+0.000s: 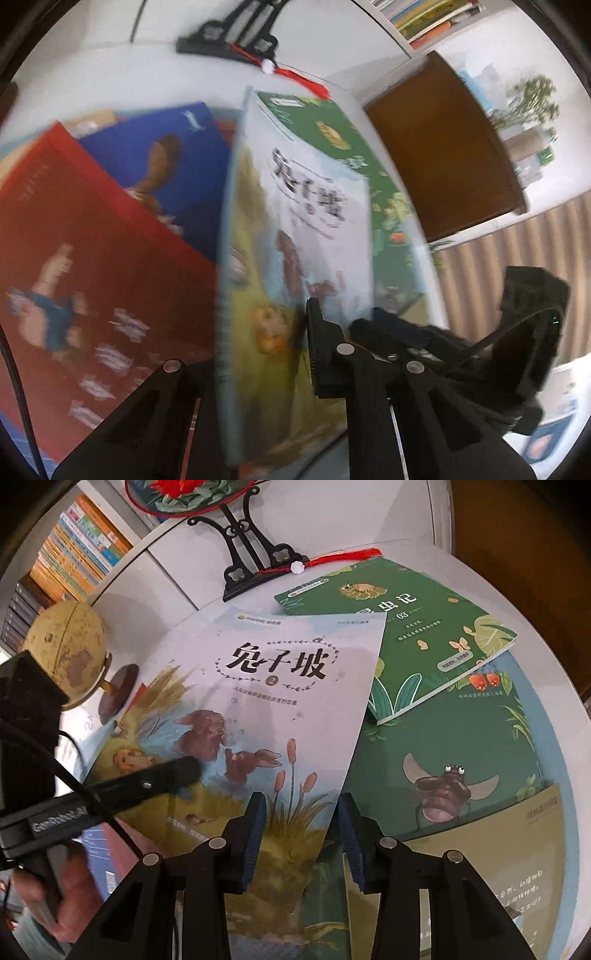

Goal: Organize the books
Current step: 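Lift the rabbit-cover book with the right tool and carry it toward the globe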

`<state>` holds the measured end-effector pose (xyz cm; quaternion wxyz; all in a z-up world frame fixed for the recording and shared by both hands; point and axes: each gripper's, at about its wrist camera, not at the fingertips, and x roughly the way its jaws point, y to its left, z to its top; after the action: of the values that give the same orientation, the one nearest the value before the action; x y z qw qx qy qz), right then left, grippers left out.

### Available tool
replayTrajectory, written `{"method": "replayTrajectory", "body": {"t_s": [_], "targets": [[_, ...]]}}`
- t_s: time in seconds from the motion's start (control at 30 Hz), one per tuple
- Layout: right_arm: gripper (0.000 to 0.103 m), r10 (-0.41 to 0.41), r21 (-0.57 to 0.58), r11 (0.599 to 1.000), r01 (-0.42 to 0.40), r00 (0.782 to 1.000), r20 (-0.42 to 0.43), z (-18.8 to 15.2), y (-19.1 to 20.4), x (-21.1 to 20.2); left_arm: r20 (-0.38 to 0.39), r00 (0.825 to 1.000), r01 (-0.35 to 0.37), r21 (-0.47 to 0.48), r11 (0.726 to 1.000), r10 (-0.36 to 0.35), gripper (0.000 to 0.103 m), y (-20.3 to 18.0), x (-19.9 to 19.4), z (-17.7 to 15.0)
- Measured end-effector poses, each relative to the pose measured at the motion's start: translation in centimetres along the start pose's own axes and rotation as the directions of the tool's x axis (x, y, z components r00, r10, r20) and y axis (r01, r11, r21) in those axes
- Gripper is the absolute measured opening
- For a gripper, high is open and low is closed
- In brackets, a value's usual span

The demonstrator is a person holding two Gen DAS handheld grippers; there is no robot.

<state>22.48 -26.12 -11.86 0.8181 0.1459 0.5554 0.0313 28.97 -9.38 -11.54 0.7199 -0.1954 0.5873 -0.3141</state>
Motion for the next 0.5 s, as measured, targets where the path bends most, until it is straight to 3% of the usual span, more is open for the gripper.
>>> {"method": "replayTrajectory", "body": {"t_s": [0.07, 0.13, 0.2, 0.23, 0.3, 0.37, 0.43, 0.5], "targets": [[0.043, 0.046, 0.033, 0.998, -0.045, 0.999, -0.012, 0.1, -0.4, -0.5, 0.005, 0.991, 0.135, -0.065, 0.989, -0.135, 0.009, 0.3, -0.6, 0.1], [0.062, 0.154, 0.113, 0.982, -0.154, 0.988, 0.007, 0.1, -1.8, -1.5, 0.015, 0.974, 0.225, -0.107, 0.969, -0.224, 0.009, 0.5, -1.0, 0.2], [0.071, 0.227, 0.173, 0.958, -0.230, 0.973, 0.037, -0.2, -2.9, -2.2, 0.020, 0.956, 0.293, -0.153, 0.944, -0.294, 0.009, 1.0, -1.2, 0.4], [0.076, 0.286, 0.218, 0.931, -0.291, 0.957, 0.055, -0.4, -3.7, -2.4, 0.023, 0.950, 0.310, -0.168, 0.936, -0.311, 0.009, 1.0, -1.2, 0.6], [0.077, 0.381, 0.289, 0.876, -0.387, 0.921, 0.077, -0.6, -4.5, -1.9, 0.030, 0.936, 0.348, -0.199, 0.916, -0.349, 0.009, 1.1, -1.0, 0.6], [0.067, 0.444, 0.336, 0.828, -0.448, 0.891, 0.095, -0.4, -4.6, -1.3, 0.029, 0.931, 0.361, -0.226, 0.905, -0.364, 0.009, 1.3, -0.8, 0.3], [0.039, 0.484, 0.355, 0.798, -0.487, 0.869, 0.105, -0.1, -4.1, -0.7, 0.023, 0.939, 0.338, -0.232, 0.912, -0.342, 0.009, 1.4, -0.8, -0.1], [0.028, 0.457, 0.342, 0.818, -0.463, 0.883, 0.105, 0.1, -3.2, -0.7, 0.013, 0.961, 0.272, -0.218, 0.937, -0.276, 0.009, 1.5, -1.4, -0.8]]}}
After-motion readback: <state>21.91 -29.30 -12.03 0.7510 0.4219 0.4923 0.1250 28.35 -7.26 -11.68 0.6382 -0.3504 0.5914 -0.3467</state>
